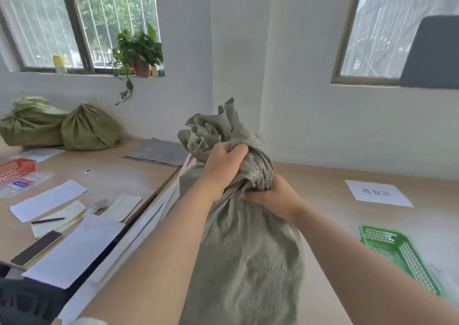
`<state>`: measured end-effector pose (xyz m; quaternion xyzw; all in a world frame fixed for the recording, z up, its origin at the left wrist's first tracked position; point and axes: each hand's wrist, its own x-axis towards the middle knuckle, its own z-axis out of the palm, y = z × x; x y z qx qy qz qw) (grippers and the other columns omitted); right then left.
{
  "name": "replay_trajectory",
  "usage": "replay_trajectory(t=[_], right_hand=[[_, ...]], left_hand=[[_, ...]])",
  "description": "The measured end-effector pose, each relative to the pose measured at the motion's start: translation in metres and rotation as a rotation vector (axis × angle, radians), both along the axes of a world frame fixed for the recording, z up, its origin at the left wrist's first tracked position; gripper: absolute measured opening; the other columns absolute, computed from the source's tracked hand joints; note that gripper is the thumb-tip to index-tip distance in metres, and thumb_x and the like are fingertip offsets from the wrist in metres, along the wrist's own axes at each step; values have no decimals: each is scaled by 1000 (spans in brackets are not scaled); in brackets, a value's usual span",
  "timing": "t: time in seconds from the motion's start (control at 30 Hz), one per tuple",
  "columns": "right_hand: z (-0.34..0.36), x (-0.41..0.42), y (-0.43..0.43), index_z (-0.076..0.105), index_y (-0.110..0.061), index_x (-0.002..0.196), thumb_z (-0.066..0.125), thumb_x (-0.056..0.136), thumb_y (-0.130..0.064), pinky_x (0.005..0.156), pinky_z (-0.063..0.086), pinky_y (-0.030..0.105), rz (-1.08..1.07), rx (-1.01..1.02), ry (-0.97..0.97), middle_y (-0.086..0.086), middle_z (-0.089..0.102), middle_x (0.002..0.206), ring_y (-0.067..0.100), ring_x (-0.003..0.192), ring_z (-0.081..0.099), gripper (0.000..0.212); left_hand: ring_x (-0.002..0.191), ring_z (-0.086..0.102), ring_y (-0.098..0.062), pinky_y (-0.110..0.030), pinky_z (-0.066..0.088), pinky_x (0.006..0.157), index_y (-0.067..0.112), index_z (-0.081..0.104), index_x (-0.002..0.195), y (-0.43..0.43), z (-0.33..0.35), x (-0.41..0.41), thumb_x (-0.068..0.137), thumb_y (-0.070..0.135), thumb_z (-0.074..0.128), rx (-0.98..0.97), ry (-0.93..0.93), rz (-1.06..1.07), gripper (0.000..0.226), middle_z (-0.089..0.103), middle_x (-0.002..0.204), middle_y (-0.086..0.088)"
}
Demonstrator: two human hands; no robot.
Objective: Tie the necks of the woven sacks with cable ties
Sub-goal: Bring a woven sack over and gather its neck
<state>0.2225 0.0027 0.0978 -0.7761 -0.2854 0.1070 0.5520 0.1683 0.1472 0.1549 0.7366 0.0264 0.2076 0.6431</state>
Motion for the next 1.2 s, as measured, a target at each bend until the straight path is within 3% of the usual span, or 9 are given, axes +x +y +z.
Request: replay_trajectory(t=[0.17, 0.4, 0.5, 0.6, 0.7, 0.8, 0.9, 1.0, 1.2], right_hand=[[7, -10, -31, 71, -16, 113, 82, 76, -10, 99, 52, 54, 16, 139, 73, 9, 74, 113, 27, 108, 69, 39], [22, -24, -94, 77, -34, 84, 66, 87, 0, 90, 57, 47, -124, 234, 145, 3, 77, 97, 24, 94, 73, 35], [20, -21, -132, 77, -29, 88, 58, 89, 1, 92, 56, 50, -168, 326, 253, 8, 76, 97, 29, 94, 72, 36], [16, -14, -171, 69, -11, 112, 55, 91, 0, 90, 57, 48, -229, 485, 352, 16, 75, 104, 33, 95, 72, 28], [13, -3, -212, 68, -2, 112, 56, 87, -5, 89, 57, 46, -243, 579, 387, 21, 74, 105, 36, 96, 71, 28], [11, 6, -251, 67, 1, 115, 57, 91, -8, 88, 57, 42, -240, 626, 353, 18, 74, 105, 31, 98, 71, 27], [4, 15, -281, 67, -8, 117, 57, 98, -14, 78, 58, 26, -223, 615, 323, 0, 77, 101, 14, 95, 72, 22], [-10, 25, -301, 67, -12, 122, 69, 85, -30, 95, 53, 33, -271, 658, 316, 3, 74, 117, 18, 111, 68, 41], [-23, 41, -323, 70, -18, 114, 71, 82, -20, 101, 52, 37, -264, 792, 350, 4, 73, 119, 22, 114, 67, 32]], left_hand=[[55, 40, -19, -36, 34, 59, 20, 41, 53, -47, 12, 19, 78, 24, 58, -129, -37, -205, 29, 41, 56, -3], [74, 46, -29, -44, 40, 71, 14, 51, 68, -119, 20, 39, 80, 23, 60, -325, -38, -322, 17, 49, 72, -11], [79, 57, -28, -51, 50, 76, 12, 60, 79, -157, 20, 46, 81, 28, 63, -286, -67, -359, 16, 58, 80, -13], [89, 68, -18, -41, 58, 80, 14, 56, 113, -187, 15, 54, 81, 31, 69, -242, -75, -456, 38, 66, 99, -8], [114, 69, -19, -37, 55, 97, 25, 48, 136, -205, -7, 62, 70, 47, 85, -213, 44, -598, 80, 68, 126, -6], [130, 59, -19, -36, 49, 108, 28, 54, 136, -231, -29, 65, 50, 70, 89, -63, 144, -744, 102, 68, 133, 6], [125, 61, -6, -19, 48, 99, 33, 61, 126, -275, -33, 60, 64, 41, 91, 140, 156, -866, 70, 70, 127, 19], [109, 65, 6, -11, 48, 88, 41, 61, 111, -312, -40, 65, 73, 3, 87, 288, 158, -745, 60, 71, 110, 31], [101, 70, 4, -13, 53, 86, 34, 69, 106, -339, -60, 77, 78, -2, 82, 243, 243, -646, 47, 77, 102, 22]])
